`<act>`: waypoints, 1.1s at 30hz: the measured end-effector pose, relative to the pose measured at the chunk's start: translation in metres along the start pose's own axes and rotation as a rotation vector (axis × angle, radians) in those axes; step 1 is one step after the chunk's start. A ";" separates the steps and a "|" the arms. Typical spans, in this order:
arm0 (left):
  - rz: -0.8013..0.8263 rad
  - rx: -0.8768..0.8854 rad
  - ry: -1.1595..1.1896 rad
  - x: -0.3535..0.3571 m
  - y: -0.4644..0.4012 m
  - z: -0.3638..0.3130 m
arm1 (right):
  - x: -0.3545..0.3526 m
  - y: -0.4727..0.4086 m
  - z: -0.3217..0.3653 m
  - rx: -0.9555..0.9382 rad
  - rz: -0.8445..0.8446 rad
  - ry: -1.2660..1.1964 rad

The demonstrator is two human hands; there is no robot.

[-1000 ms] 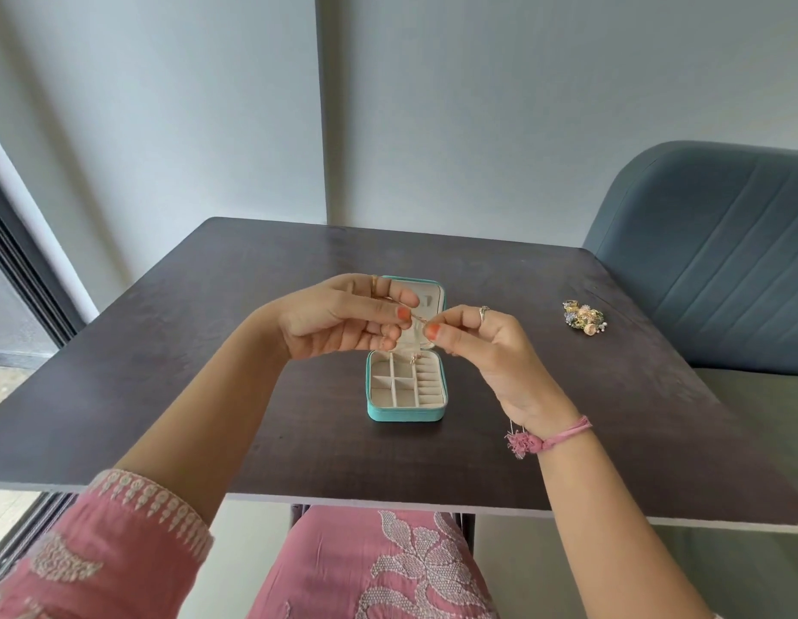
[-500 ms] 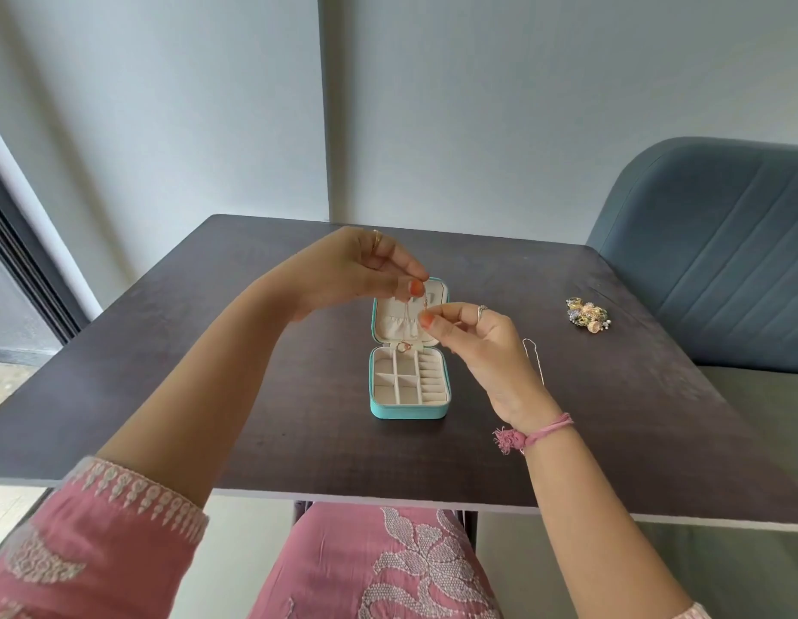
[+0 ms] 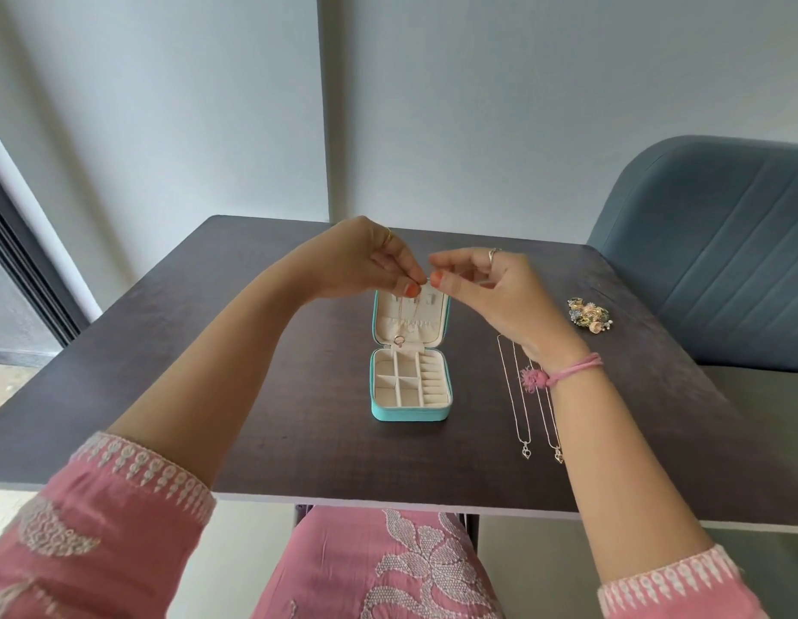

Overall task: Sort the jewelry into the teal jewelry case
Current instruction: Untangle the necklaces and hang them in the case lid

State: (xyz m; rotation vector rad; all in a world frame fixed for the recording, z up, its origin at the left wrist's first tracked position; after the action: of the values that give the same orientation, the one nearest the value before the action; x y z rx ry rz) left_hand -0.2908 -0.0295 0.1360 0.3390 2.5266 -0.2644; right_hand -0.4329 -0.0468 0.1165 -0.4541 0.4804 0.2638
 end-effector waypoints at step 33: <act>-0.164 -0.102 0.122 -0.008 -0.015 0.052 | 0.038 -0.034 0.002 -0.156 0.086 0.314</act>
State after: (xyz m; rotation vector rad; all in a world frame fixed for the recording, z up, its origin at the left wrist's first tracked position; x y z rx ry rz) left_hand -0.2622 -0.0588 0.0999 0.1106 2.6807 -0.1814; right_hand -0.3878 -0.0700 0.1116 -0.6318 0.7908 0.3163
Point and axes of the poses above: each hand's wrist, its own y-axis away from the middle knuckle, its own x-axis out of the palm, z = x × y, the point moved 9 cm from there along -y, towards the middle knuckle, and after that the axes turned 7 degrees about y, right-handed, at the moved point
